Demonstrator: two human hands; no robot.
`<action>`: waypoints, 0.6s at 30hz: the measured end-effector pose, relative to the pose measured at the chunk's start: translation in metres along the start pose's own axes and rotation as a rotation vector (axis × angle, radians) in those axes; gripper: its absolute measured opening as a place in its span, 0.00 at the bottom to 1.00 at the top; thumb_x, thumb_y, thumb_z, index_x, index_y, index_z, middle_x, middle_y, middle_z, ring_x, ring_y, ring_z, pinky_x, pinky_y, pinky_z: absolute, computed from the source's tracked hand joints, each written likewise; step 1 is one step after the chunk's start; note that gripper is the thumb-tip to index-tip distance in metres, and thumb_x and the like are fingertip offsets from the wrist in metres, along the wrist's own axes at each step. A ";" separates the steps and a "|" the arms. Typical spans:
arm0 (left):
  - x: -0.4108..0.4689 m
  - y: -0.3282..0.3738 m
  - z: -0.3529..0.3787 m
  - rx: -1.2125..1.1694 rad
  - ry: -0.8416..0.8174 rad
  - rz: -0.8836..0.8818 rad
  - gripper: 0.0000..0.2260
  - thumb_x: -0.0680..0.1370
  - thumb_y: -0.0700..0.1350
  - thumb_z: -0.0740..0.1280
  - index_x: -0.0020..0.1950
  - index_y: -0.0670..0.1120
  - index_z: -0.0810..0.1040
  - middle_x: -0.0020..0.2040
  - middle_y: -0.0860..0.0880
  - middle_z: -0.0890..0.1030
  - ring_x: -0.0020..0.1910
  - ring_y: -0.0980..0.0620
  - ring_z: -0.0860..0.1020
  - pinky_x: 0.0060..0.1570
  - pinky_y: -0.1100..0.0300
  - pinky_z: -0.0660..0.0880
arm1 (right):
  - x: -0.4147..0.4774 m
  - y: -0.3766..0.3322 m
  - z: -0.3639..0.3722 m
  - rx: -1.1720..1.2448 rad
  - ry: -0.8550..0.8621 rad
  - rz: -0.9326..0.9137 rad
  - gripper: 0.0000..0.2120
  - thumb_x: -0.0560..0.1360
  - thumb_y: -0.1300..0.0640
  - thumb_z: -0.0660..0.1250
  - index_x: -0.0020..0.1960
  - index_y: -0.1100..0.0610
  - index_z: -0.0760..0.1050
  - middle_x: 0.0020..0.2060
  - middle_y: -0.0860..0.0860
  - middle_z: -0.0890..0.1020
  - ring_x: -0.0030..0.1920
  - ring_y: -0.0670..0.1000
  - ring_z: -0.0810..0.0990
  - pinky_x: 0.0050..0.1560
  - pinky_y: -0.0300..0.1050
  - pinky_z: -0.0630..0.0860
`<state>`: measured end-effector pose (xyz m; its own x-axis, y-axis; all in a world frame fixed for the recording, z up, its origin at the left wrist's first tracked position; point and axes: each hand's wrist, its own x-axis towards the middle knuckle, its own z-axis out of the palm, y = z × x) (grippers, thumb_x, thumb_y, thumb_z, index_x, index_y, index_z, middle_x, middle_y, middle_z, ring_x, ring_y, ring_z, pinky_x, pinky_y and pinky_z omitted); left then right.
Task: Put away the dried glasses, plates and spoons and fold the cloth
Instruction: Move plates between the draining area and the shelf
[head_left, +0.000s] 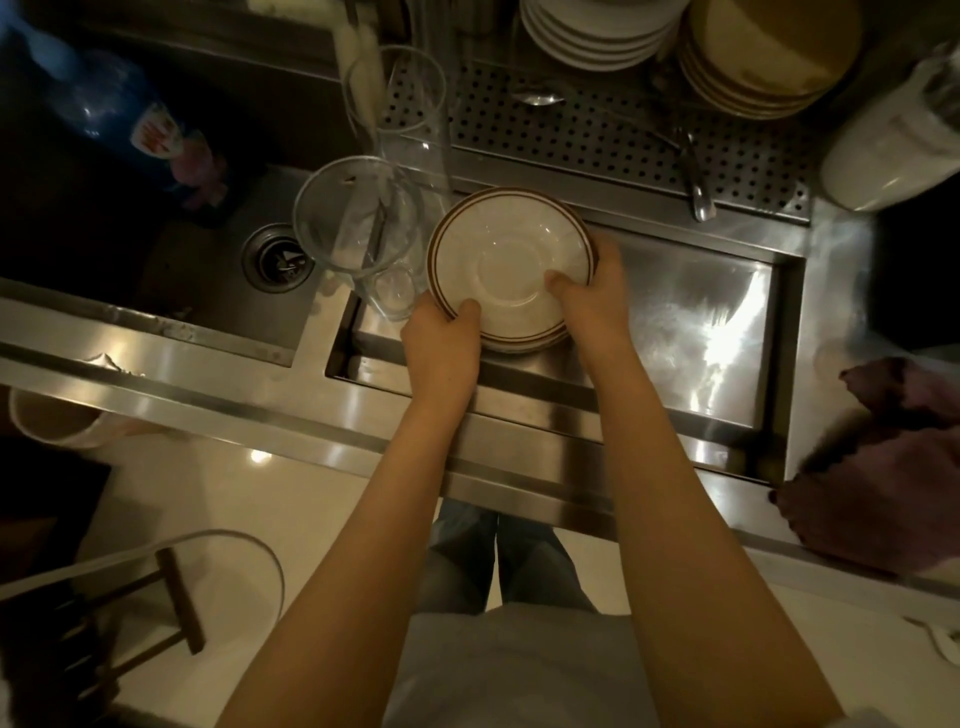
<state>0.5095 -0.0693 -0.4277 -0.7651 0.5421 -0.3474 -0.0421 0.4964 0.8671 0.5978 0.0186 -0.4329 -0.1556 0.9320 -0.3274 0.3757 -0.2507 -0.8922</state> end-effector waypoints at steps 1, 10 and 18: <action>0.000 0.001 -0.001 0.011 -0.005 -0.014 0.10 0.76 0.40 0.62 0.55 0.40 0.75 0.47 0.49 0.77 0.48 0.51 0.76 0.47 0.63 0.72 | -0.001 0.000 0.000 -0.012 -0.005 -0.007 0.24 0.73 0.64 0.65 0.67 0.55 0.65 0.62 0.54 0.73 0.62 0.53 0.72 0.64 0.52 0.71; -0.003 0.019 -0.016 0.306 -0.131 -0.141 0.12 0.75 0.46 0.60 0.50 0.39 0.76 0.47 0.42 0.79 0.48 0.42 0.78 0.52 0.50 0.76 | -0.002 -0.010 -0.009 -0.255 -0.069 -0.019 0.26 0.72 0.64 0.64 0.69 0.58 0.64 0.64 0.58 0.71 0.63 0.57 0.71 0.62 0.49 0.71; -0.008 0.046 -0.032 0.518 -0.191 -0.120 0.17 0.76 0.49 0.58 0.56 0.40 0.75 0.54 0.40 0.79 0.53 0.41 0.76 0.52 0.52 0.72 | -0.012 -0.034 -0.019 -0.256 -0.039 0.040 0.17 0.73 0.61 0.63 0.61 0.60 0.70 0.59 0.58 0.75 0.55 0.55 0.75 0.49 0.47 0.75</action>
<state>0.4933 -0.0729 -0.3736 -0.6426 0.5503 -0.5331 0.2363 0.8042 0.5453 0.6040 0.0204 -0.3930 -0.1693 0.9107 -0.3769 0.6005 -0.2079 -0.7721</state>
